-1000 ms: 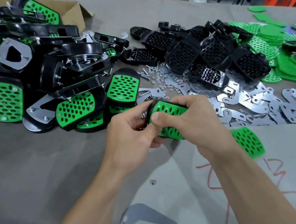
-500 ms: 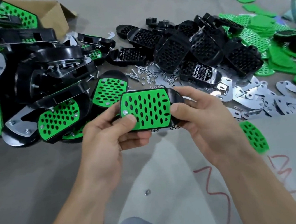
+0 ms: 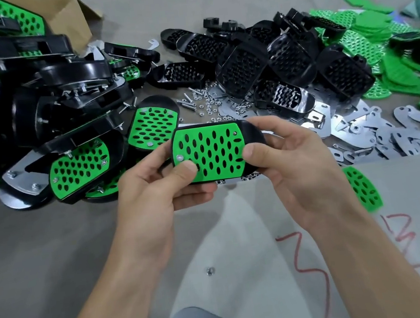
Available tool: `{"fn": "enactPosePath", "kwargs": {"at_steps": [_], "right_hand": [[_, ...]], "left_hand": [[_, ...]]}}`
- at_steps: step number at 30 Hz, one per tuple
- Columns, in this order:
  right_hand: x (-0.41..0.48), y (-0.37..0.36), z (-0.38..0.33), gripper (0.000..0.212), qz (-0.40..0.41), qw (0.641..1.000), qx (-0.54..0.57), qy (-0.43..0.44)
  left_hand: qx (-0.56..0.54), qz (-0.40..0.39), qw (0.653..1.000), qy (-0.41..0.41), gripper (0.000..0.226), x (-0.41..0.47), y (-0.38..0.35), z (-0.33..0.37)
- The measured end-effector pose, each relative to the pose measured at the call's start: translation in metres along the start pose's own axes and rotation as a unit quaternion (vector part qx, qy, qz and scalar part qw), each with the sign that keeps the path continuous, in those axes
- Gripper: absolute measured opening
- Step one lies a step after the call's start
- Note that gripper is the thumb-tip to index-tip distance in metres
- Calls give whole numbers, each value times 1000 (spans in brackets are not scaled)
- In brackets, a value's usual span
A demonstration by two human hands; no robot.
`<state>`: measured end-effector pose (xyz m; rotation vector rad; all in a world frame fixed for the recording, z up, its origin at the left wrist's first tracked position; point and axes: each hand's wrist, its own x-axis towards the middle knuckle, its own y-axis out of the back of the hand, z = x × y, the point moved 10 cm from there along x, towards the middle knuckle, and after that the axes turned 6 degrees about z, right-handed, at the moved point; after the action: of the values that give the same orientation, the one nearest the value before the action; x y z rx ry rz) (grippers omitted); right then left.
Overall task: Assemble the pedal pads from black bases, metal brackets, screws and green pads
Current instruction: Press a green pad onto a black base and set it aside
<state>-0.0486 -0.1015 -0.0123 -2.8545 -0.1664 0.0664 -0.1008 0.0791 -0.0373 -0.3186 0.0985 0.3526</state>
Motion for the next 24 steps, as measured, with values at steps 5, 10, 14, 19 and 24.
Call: {"fn": "enactPosePath", "kwargs": {"at_steps": [5, 10, 14, 19, 24], "right_hand": [[-1, 1, 2, 30, 11, 1000, 8, -14], [1, 6, 4, 33, 49, 999, -16, -13], [0, 5, 5, 35, 53, 998, -19, -9], [1, 8, 9, 37, 54, 998, -33, -6], [-2, 20, 7, 30, 137, 980, -145, 21]], "left_hand": [[25, 9, 999, -35, 29, -2, -2, 5], [17, 30, 998, -44, 24, -3, 2, 6], [-8, 49, 999, -22, 23, -1, 6, 2], [12, 22, 1000, -2, 32, 0, 4, -3], [-2, 14, 1000, 3, 39, 1, 4, -1]]}}
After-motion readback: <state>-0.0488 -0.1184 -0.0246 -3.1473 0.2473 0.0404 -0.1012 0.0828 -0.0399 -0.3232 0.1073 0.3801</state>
